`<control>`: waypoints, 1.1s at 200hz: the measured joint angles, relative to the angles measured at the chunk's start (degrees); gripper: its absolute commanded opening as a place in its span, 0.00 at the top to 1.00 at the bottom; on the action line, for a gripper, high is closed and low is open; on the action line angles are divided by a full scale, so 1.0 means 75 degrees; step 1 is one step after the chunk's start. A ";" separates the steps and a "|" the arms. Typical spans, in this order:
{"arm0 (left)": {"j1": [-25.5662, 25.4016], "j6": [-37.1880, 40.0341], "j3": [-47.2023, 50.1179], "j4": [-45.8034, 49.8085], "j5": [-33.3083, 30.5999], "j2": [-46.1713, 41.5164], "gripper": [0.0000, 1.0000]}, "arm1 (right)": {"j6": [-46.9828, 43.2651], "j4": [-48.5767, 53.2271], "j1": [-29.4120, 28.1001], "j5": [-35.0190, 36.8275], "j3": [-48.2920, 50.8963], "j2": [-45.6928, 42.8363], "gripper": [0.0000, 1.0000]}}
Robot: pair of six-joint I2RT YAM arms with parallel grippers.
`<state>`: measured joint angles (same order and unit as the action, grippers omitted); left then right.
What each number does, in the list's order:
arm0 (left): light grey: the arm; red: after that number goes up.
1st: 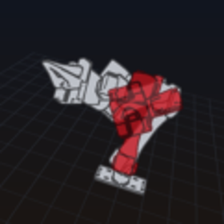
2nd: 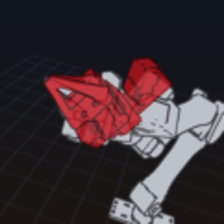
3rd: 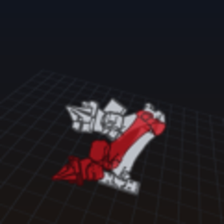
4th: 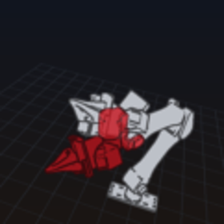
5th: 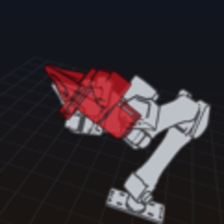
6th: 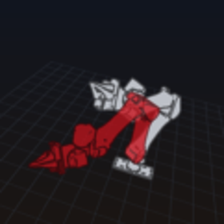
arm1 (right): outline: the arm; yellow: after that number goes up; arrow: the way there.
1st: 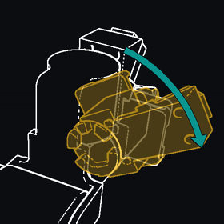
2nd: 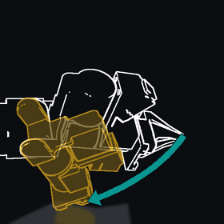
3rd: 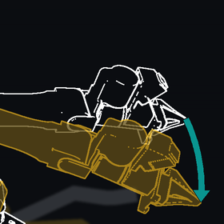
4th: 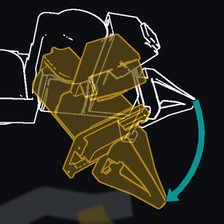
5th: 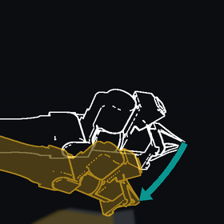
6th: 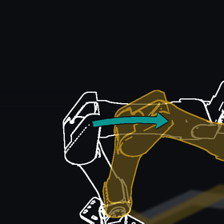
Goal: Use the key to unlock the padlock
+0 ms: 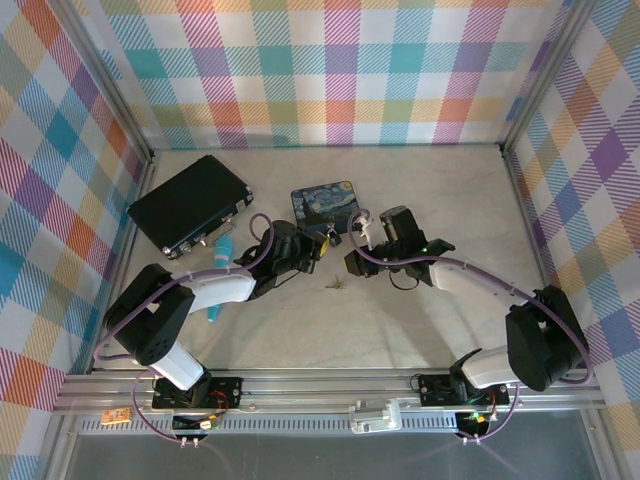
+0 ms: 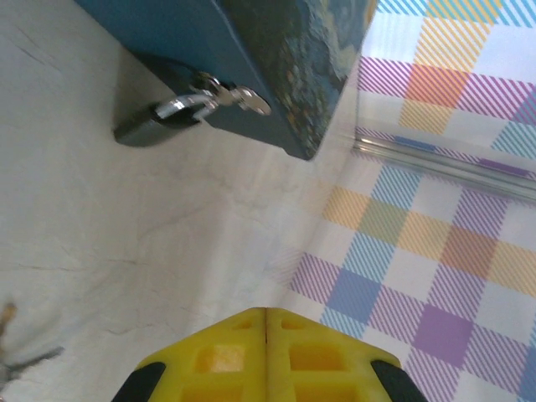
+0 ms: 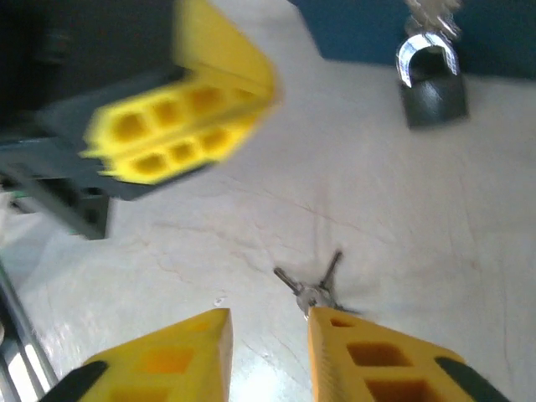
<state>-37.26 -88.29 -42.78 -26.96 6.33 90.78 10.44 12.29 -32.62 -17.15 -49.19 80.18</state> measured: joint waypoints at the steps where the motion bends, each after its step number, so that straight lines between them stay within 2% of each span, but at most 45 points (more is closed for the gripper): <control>1: 0.0006 0.0009 0.0003 0.0009 -0.0003 -0.0003 1.00 | 0.0067 0.0041 -0.0006 0.0058 -0.0006 0.0029 0.56; 26: 0.0350 0.0574 0.0125 0.0606 -0.0160 -0.0286 0.97 | 0.0644 0.0720 -0.0256 0.1000 -0.0248 0.0533 0.50; 48: 0.0667 0.1110 0.0184 0.1218 -0.0344 -0.0752 0.94 | 0.1215 0.1067 -0.0717 0.1612 -0.0469 0.1029 0.50; 86: 0.1046 0.1696 0.0309 0.1649 -0.0525 -0.1343 0.80 | 0.1821 0.1343 -0.1247 0.2241 -0.0892 0.1865 0.49; 131: 0.1157 0.1810 0.0638 0.1784 -0.0513 -0.1387 0.79 | 0.1886 0.1396 -0.1460 0.2719 -0.1609 0.2868 0.53; 168: 0.1218 0.1804 0.0804 0.1786 -0.0510 -0.1431 0.79 | 0.1900 0.1553 -0.1478 0.2929 -0.1894 0.3255 0.67; 194: 0.1274 0.1778 0.0854 0.1784 -0.0510 -0.1513 0.79 | 0.1929 0.1635 -0.1527 0.3040 -0.1926 0.3284 0.70; 220: 0.1288 0.1772 0.0877 0.1786 -0.0513 -0.1565 0.79 | 0.2022 0.1658 -0.1620 0.3232 -0.1929 0.3287 0.67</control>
<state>-27.59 -75.00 -36.21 -13.56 2.48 79.05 25.61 24.73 -44.77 7.09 -63.66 104.84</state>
